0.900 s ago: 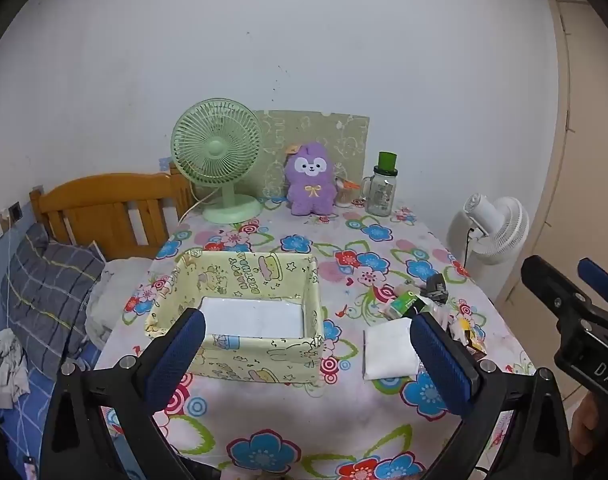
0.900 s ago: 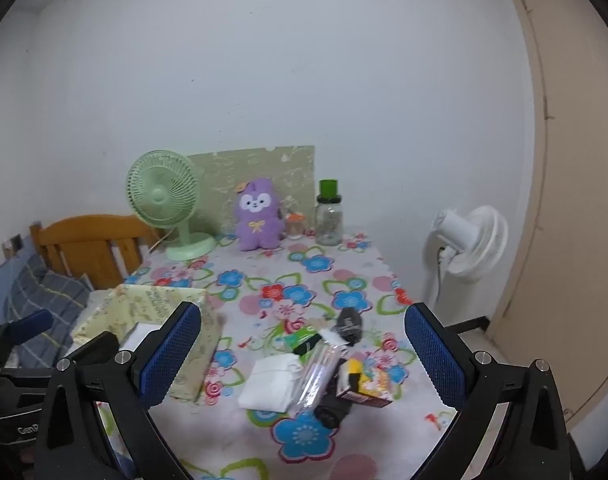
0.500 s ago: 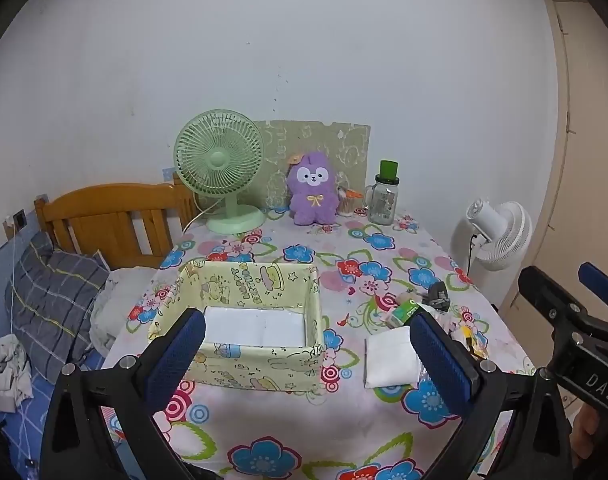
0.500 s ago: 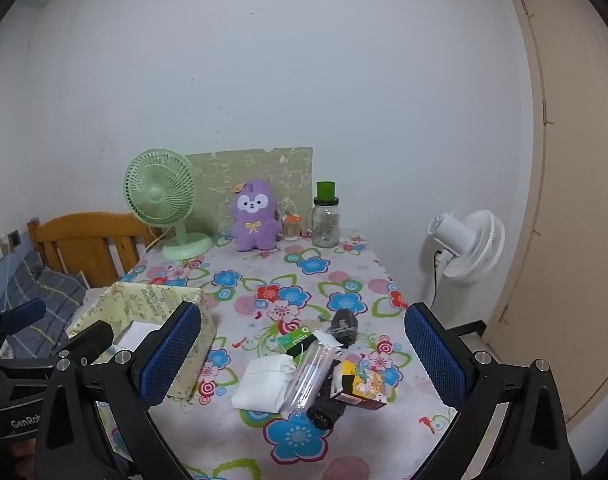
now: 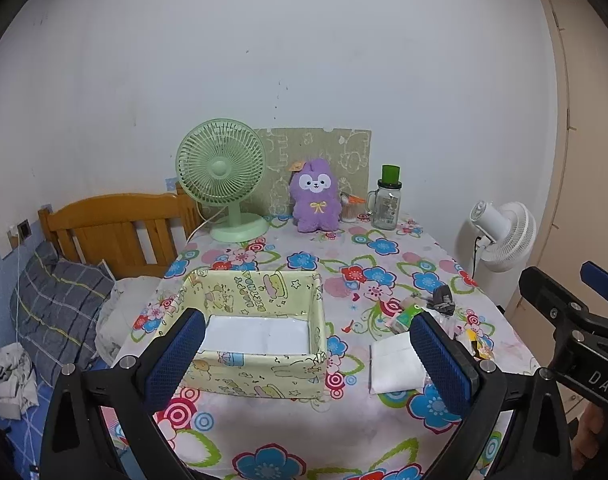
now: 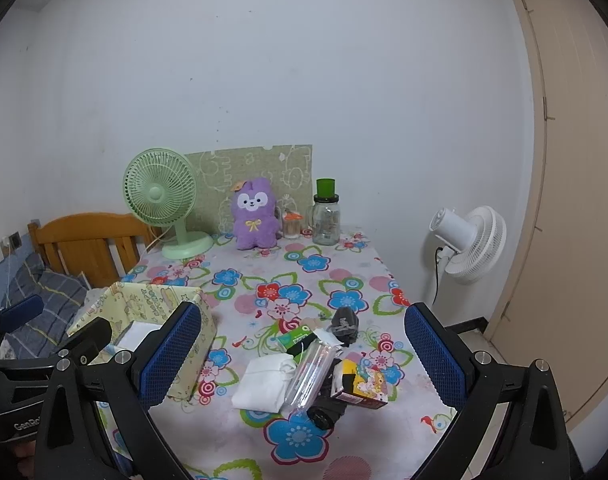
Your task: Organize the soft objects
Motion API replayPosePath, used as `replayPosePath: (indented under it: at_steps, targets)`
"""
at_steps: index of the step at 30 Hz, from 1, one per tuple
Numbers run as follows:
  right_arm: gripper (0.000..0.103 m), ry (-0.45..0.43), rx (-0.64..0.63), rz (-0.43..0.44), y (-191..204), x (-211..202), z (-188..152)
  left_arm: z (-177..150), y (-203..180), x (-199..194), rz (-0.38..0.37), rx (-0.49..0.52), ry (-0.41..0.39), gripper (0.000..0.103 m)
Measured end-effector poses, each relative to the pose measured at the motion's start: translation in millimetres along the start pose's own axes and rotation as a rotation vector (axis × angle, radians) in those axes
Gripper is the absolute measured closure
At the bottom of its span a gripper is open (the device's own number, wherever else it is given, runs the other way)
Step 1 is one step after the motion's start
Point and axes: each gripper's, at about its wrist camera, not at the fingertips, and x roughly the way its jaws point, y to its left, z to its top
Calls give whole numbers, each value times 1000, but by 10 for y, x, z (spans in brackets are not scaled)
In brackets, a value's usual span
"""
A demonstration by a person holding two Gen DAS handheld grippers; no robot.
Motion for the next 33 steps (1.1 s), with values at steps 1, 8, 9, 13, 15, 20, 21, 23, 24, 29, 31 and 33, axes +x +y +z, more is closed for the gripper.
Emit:
replayPosePath:
  at_steps: [1,8,9,13,15,20,21,23,24,29,31,33]
  targets:
    - [1,-1,1,0,3,-3,1,5,3,-1,-2,-1,0,1]
    - [1,4,3,3,-2,1,-16,-11,-24,-2,-4,4,-3,1]
    - [1,6,6,4,-3,-3,-16,-31,-23,-12,-5,4,-4,1]
    - [1,6,10,4,-6,-5,-4,-30,-34,-8,-6,7,-3,1]
    - [1,5,10,3,-15,-9,5,-28,-45,-3,-11,10,-4,1]
    - [1,9,3,1,-28,-8,1,-42,-84,-10,-5,26,-13,1]
    - [1,11,5,5,-34,-3,8,-46,-84,-11,-6,26,-14,1]
    - [1,14,11,7,-34,0,10,-44,-86,-6,-8,24,-11,1]
    - [1,13,9,7,-43,1,9,-56,-91,-14,-8,25,-10,1]
    - [1,13,9,6,-66,6,-1,-55,-94,-11,-9,26,-11,1]
    - [1,12,7,2,-60,-1,-7,-55,-105,-15,-5,31,-15,1]
    - [1,14,4,-2,-68,0,-15,-58,-117,-5,-4,34,-12,1]
